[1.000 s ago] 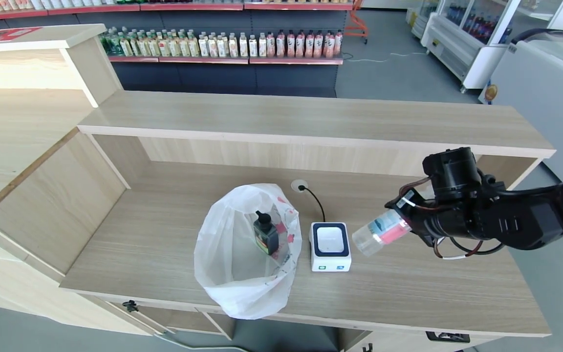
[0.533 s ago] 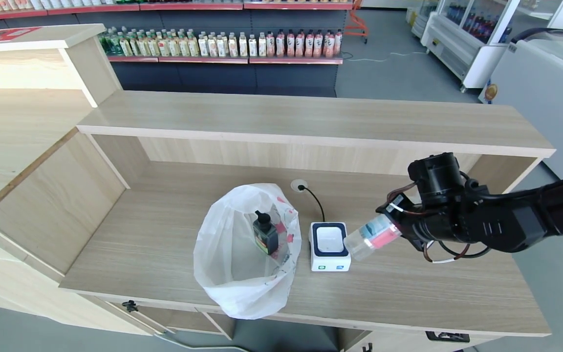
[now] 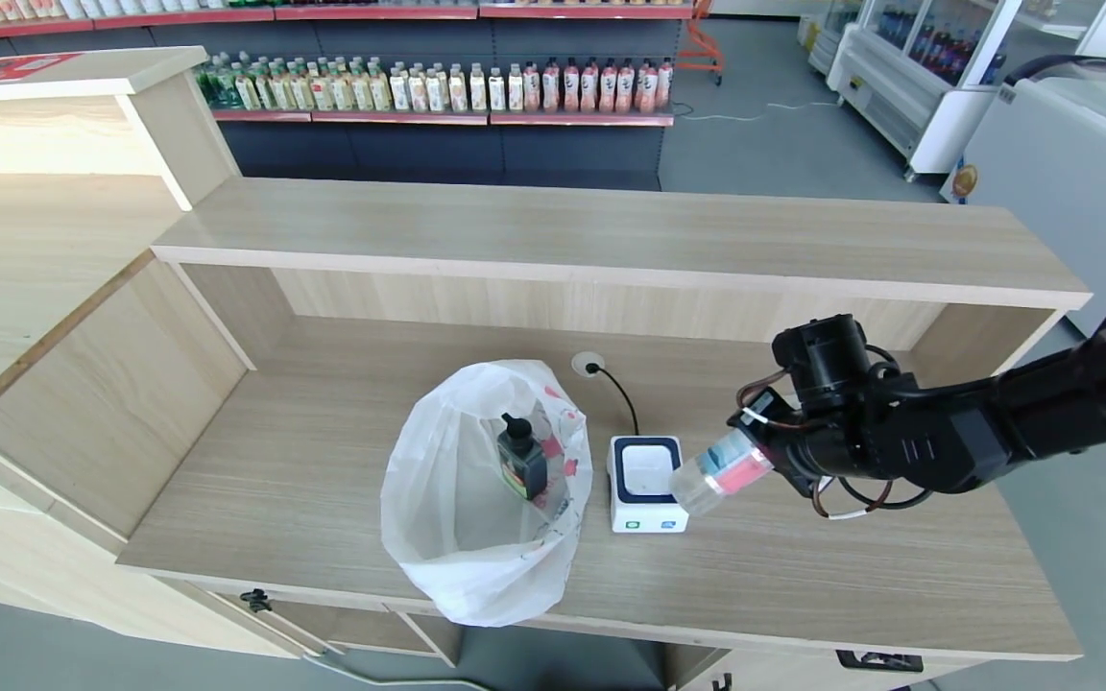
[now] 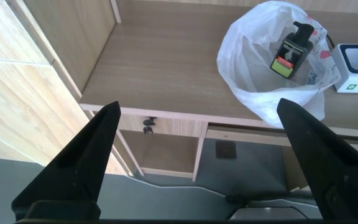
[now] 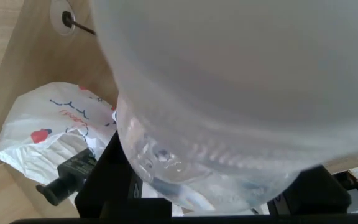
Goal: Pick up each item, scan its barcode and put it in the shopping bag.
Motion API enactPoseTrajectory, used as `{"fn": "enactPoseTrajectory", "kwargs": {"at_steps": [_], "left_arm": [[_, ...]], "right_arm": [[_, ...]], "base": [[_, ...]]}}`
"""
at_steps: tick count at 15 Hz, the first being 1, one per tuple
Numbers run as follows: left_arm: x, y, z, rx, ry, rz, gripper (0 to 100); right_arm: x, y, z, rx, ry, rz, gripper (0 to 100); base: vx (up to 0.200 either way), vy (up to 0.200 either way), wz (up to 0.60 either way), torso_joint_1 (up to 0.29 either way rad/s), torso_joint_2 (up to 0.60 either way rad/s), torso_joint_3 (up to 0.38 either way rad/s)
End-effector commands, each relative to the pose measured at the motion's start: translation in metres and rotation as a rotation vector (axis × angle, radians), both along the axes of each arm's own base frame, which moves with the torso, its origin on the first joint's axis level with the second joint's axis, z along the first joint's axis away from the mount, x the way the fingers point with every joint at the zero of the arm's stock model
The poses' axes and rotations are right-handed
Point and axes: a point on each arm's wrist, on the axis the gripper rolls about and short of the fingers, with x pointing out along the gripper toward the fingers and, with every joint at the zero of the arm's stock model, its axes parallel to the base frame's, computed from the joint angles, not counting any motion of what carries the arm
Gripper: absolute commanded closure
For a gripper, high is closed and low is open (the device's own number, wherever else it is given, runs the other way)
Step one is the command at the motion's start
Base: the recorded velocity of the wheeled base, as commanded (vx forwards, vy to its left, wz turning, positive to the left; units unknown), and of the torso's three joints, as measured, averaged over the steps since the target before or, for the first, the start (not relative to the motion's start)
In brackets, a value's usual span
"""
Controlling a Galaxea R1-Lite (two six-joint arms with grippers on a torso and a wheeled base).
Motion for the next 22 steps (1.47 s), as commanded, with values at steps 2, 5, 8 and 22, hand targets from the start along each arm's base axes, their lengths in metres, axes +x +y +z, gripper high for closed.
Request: {"fn": "enactPoseTrajectory", "kwargs": {"at_steps": [2, 5, 8, 22], "left_arm": [[0.0, 0.0, 0.0, 0.0, 0.0, 0.0, 0], [0.0, 0.0, 0.0, 0.0, 0.0, 0.0, 0], [0.0, 0.0, 0.0, 0.0, 0.0, 0.0, 0], [0.0, 0.0, 0.0, -0.001, 0.0, 0.0, 0]], "right_arm": [[0.008, 0.009, -0.005, 0.004, -0.001, 0.013, 100], [0.014, 0.022, -0.007, 0.02, -0.008, 0.026, 100], [0.023, 0.034, -0.015, 0.005, -0.015, 0.025, 100], [0.035, 0.042, -0.011, -0.004, -0.055, 0.004, 100]], "base": [[0.0, 0.0, 0.0, 0.0, 0.0, 0.0], [0.0, 0.0, 0.0, 0.0, 0.0, 0.0], [0.0, 0.0, 0.0, 0.0, 0.0, 0.0], [0.0, 0.0, 0.0, 0.0, 0.0, 0.0]]}}
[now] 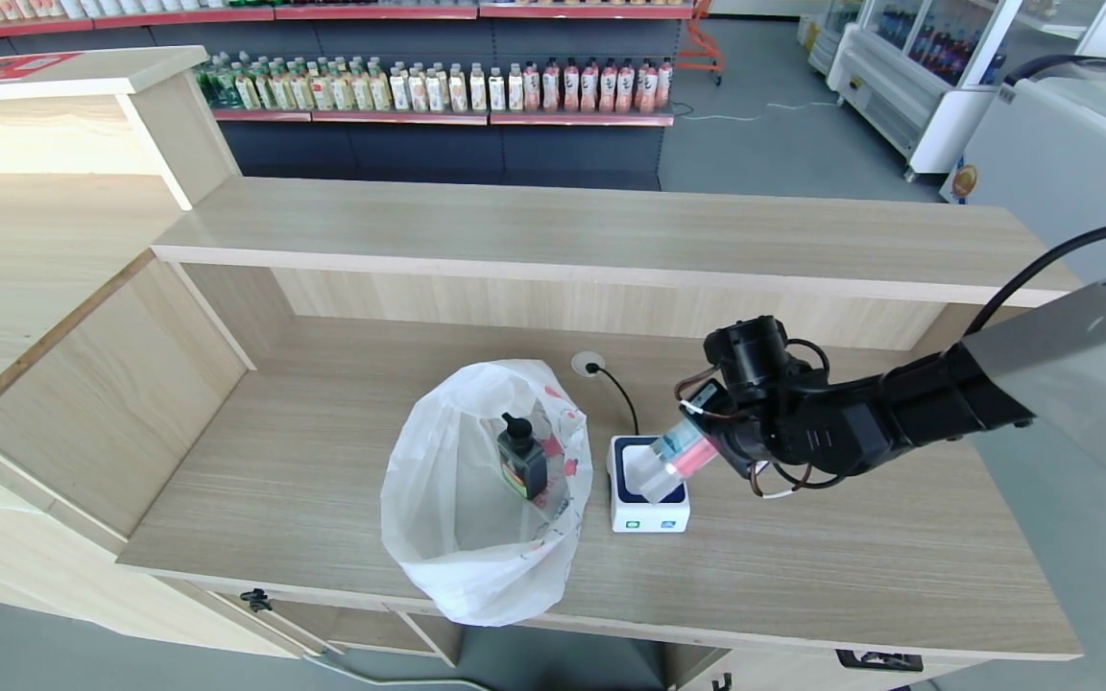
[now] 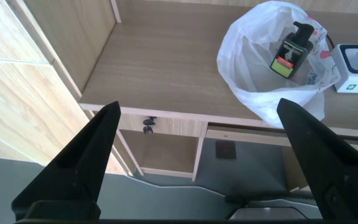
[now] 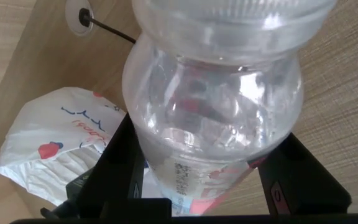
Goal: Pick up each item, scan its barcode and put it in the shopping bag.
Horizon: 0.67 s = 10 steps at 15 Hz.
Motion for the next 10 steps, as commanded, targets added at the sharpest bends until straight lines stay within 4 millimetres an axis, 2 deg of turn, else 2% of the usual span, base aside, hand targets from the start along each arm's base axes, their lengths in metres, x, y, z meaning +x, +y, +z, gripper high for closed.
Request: {"fn": "enactPoseTrajectory", "kwargs": {"at_steps": [1, 10], "left_arm": [[0.0, 0.0, 0.0, 0.0, 0.0, 0.0, 0], [0.0, 0.0, 0.0, 0.0, 0.0, 0.0, 0]], "right_arm": [[-0.0011, -0.0003, 0.0058, 0.007, -0.014, 0.001, 100], [-0.0024, -0.001, 0.013, 0.005, -0.029, 0.004, 100]], "base": [[0.0, 0.0, 0.0, 0.0, 0.0, 0.0], [0.0, 0.0, 0.0, 0.0, 0.0, 0.0]]}}
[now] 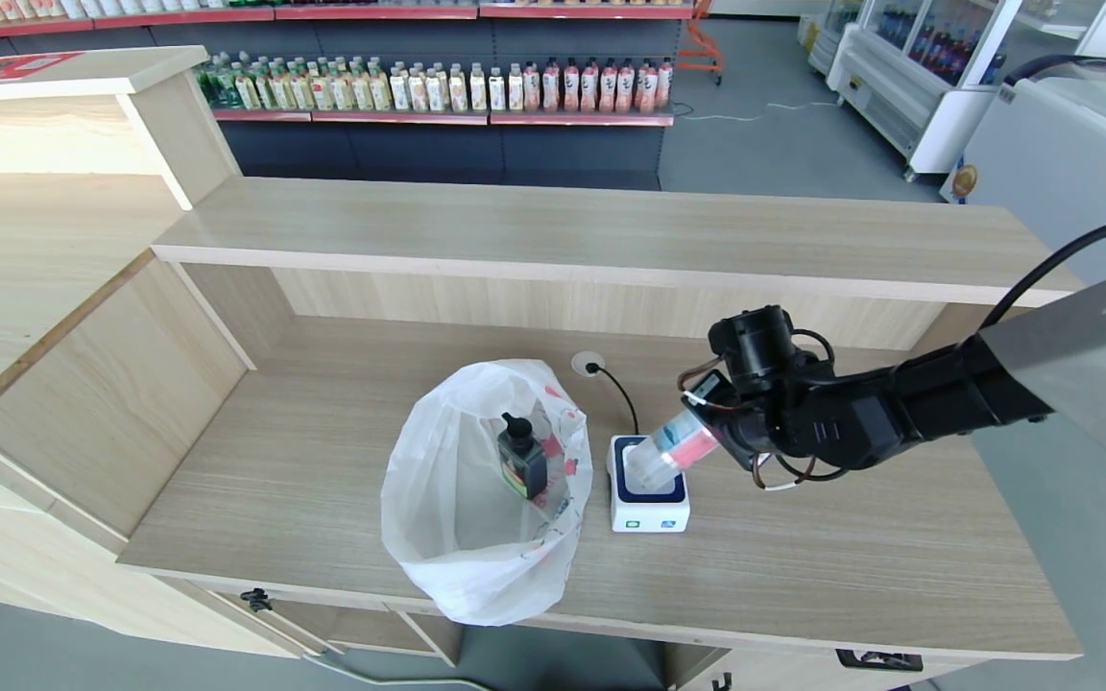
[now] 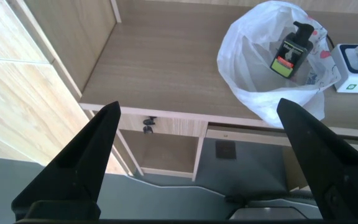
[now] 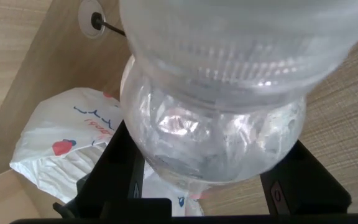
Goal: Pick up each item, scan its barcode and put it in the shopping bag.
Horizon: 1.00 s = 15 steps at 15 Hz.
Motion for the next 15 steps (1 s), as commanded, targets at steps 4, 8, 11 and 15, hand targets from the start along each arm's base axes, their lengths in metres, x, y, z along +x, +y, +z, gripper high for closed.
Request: {"fn": "enactPoseTrajectory", "kwargs": {"at_steps": [4, 8, 11, 15], "left_arm": [[0.0, 0.0, 0.0, 0.0, 0.0, 0.0, 0], [0.0, 0.0, 0.0, 0.0, 0.0, 0.0, 0], [0.0, 0.0, 0.0, 0.0, 0.0, 0.0, 0], [0.0, 0.0, 0.0, 0.0, 0.0, 0.0, 0]], "right_arm": [[-0.004, 0.0, 0.005, -0.004, -0.009, 0.005, 100], [-0.02, 0.004, 0.029, -0.063, -0.057, 0.073, 100], [-0.064, 0.014, 0.062, -0.247, -0.153, 0.22, 100], [-0.093, 0.013, 0.062, -0.452, -0.331, 0.38, 100]], "base": [[0.0, 0.0, 0.0, 0.0, 0.0, 0.0], [0.0, 0.0, 0.0, 0.0, 0.0, 0.0], [0.0, 0.0, 0.0, 0.0, 0.0, 0.0], [0.0, 0.0, 0.0, 0.0, 0.0, 0.0]]}}
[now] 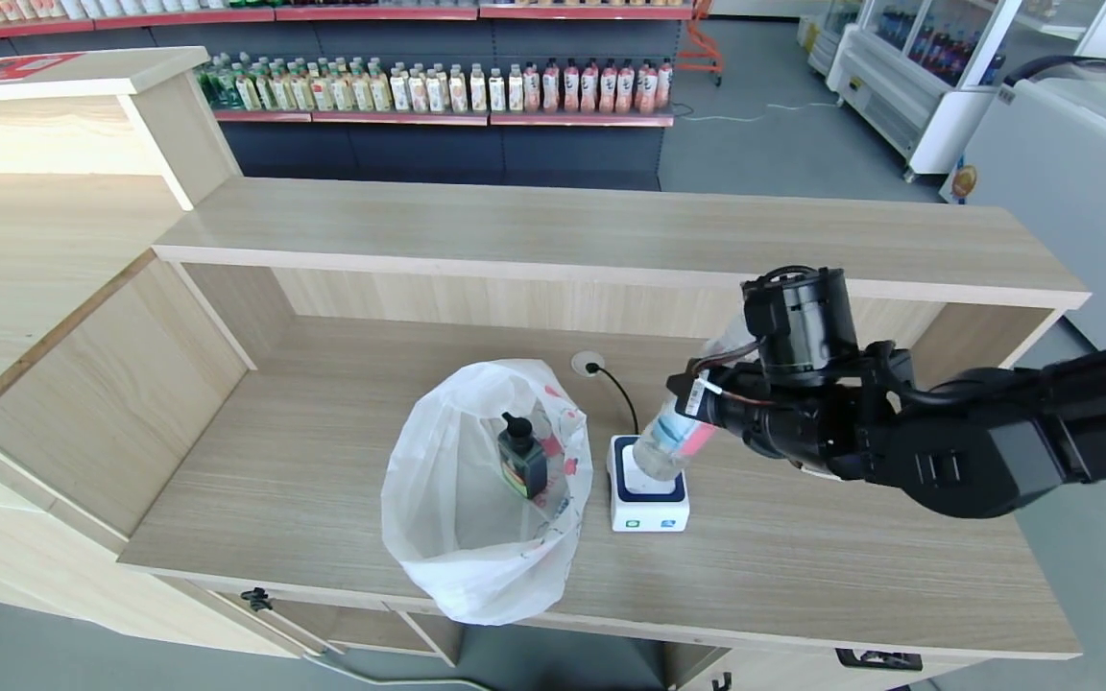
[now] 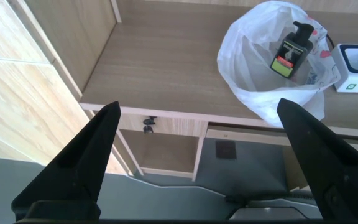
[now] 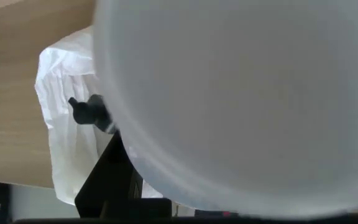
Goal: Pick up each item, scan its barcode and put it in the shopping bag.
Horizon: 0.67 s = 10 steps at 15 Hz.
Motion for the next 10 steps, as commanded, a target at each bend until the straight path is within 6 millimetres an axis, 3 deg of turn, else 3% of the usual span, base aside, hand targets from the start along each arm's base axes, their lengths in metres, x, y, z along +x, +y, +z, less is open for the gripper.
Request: {"fn": "enactPoseTrajectory", "kwargs": {"at_steps": [1, 3, 7, 10], "left_arm": [[0.0, 0.0, 0.0, -0.001, 0.0, 0.0, 0], [0.0, 0.0, 0.0, 0.001, 0.0, 0.0, 0], [0.0, 0.0, 0.0, 0.004, 0.0, 0.0, 0], [0.0, 0.0, 0.0, 0.005, 0.0, 0.0, 0]], "right_arm": [[-0.018, -0.008, -0.007, -0.079, -0.101, 0.068, 100], [-0.026, -0.01, -0.015, -0.068, -0.149, 0.173, 100], [-0.035, -0.015, -0.034, -0.012, -0.264, 0.361, 100], [-0.037, -0.015, -0.046, 0.045, -0.321, 0.495, 100]], "base": [[0.0, 0.0, 0.0, 0.0, 0.0, 0.0], [0.0, 0.0, 0.0, 0.0, 0.0, 0.0], [0.0, 0.2, 0.0, 0.0, 0.0, 0.001], [0.0, 0.0, 0.0, 0.0, 0.0, 0.0]]}}
